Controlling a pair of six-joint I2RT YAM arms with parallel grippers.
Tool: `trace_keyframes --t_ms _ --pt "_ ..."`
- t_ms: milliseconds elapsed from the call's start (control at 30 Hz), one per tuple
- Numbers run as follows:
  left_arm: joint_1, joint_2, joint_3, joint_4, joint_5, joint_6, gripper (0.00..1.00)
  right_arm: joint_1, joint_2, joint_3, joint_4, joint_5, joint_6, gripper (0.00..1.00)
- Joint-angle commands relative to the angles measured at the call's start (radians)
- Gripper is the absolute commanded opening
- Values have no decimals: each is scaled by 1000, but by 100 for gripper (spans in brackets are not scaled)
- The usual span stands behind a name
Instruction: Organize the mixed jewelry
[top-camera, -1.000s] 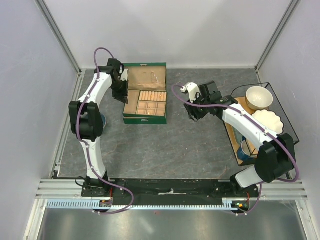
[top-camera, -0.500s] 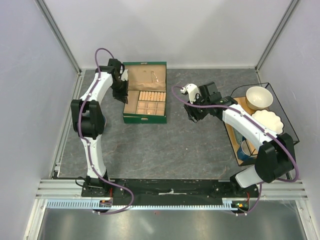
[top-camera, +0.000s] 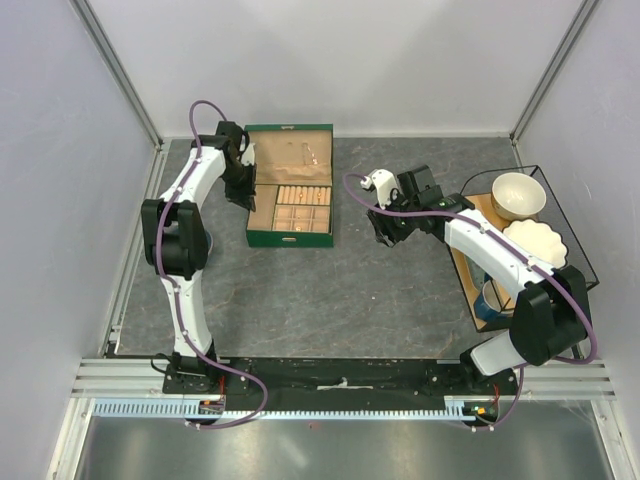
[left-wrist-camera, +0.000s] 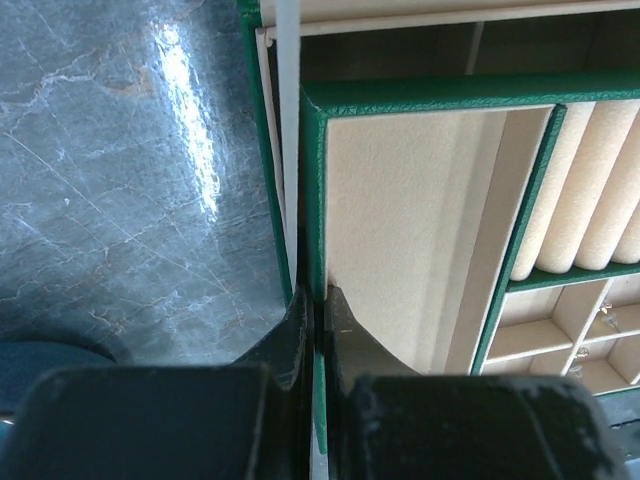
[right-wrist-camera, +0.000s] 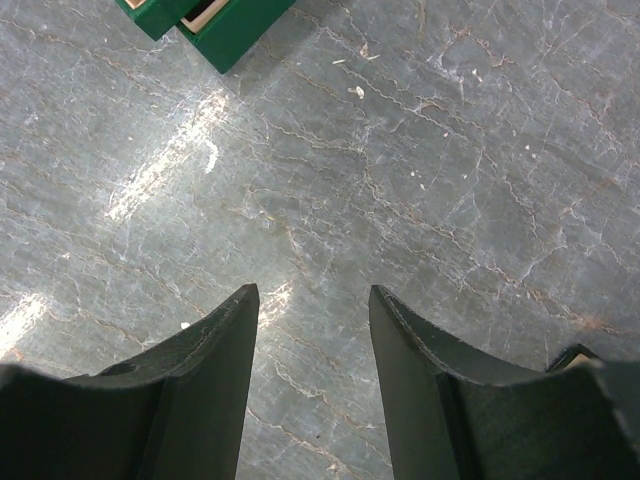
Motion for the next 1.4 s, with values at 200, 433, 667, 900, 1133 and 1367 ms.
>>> trace_keyframes --t_ms 200,433,667,900,1133,1367 --pt "8 -80 -52 32 25 -91 2 -5 2 -6 33 -32 5 56" --pt "10 -86 -32 40 28 -97 2 -3 1 -15 35 -33 6 56" --pt "11 -117 -36 40 28 -86 2 -3 -2 -28 36 -36 2 56" --pt "11 -147 -36 40 11 -83 1 -3 8 -35 49 -49 5 57" --pt "14 -114 -6 40 -1 -74 2 -3 -8 -48 50 -51 10 57" --pt "19 -71 36 41 -1 -68 1 -3 -13 -58 50 -46 8 56"
